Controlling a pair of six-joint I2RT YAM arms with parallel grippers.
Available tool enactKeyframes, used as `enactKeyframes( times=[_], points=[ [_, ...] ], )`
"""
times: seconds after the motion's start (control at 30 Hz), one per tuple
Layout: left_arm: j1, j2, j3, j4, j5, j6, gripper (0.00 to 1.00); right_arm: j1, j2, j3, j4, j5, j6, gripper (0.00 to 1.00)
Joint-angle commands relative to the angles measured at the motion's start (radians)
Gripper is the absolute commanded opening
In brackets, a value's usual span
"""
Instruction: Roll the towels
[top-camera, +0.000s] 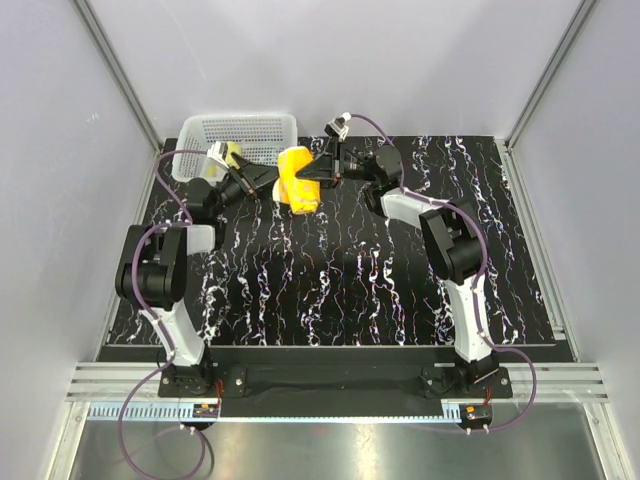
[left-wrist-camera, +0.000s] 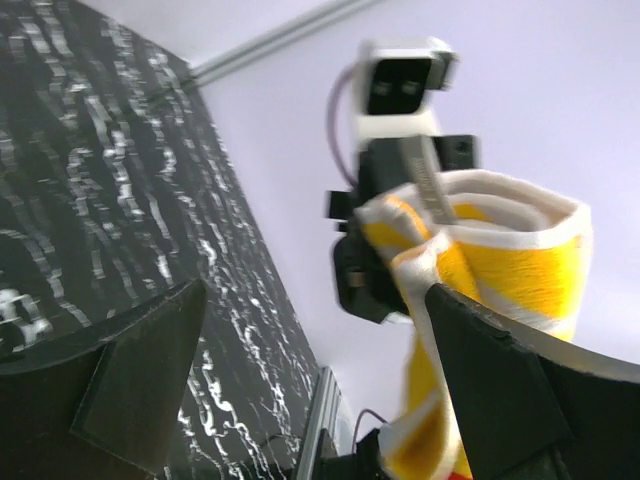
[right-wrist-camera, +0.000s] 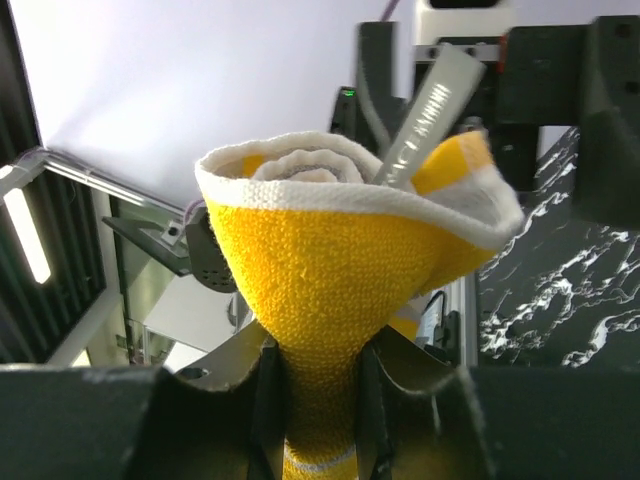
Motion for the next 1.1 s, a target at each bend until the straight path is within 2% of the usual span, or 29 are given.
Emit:
enactKeyframes(
  times=[0.0, 0.03, 0.13, 0.2, 0.33, 0.43, 0.67, 0.73, 0.83, 0.87, 0.9, 0.97, 1.07],
  points=[
    [-0.012, -0.104, -0.002, 0.408, 0.028, -0.021, 0.99, 0.032, -0.055, -0.022, -0.119, -0.015, -0.183, 0.19],
    [-0.012, -0.116, -0.007, 0.4, 0.028, -0.016, 0.99, 0.034, -0.069, -0.028, -0.255, -0.004, -0.237, 0.19],
    [-0.009, -0.184, -0.033, 0.345, 0.013, 0.018, 0.99, 0.036, -0.092, -0.047, -0.329, 0.024, -0.332, 0.19],
    [-0.006, -0.224, -0.047, 0.333, 0.007, 0.015, 0.99, 0.031, -0.075, -0.045, -0.284, 0.025, -0.281, 0.2],
    [-0.006, -0.283, -0.081, 0.312, 0.002, 0.018, 0.99, 0.016, -0.025, -0.042, -0.049, 0.057, -0.117, 0.2],
    [-0.011, -0.32, -0.094, 0.23, 0.025, 0.073, 0.99, 0.016, 0.011, -0.011, 0.029, 0.068, -0.039, 0.19],
    [-0.038, -0.365, -0.119, -0.021, 0.047, 0.235, 0.99, 0.019, -0.001, -0.002, 0.003, 0.083, -0.055, 0.19],
    [-0.072, -0.38, -0.104, -0.108, 0.036, 0.324, 0.99, 0.02, -0.015, -0.01, -0.054, 0.088, -0.086, 0.19],
    [-0.144, -0.424, -0.041, -0.383, -0.015, 0.517, 0.99, 0.036, -0.067, -0.028, -0.221, 0.105, -0.224, 0.19],
    [-0.163, -0.443, -0.001, -0.529, -0.059, 0.566, 0.99, 0.043, -0.078, -0.033, -0.262, 0.116, -0.293, 0.19],
    [-0.195, -0.451, 0.014, -0.585, -0.081, 0.641, 0.99, 0.046, -0.099, -0.036, -0.332, 0.122, -0.321, 0.18],
    [-0.213, -0.463, 0.048, -0.69, -0.134, 0.677, 0.99, 0.048, -0.127, -0.05, -0.39, 0.149, -0.386, 0.18],
    [-0.229, -0.475, 0.071, -0.771, -0.182, 0.703, 0.84, 0.048, -0.15, -0.068, -0.482, 0.189, -0.455, 0.18]
  ],
)
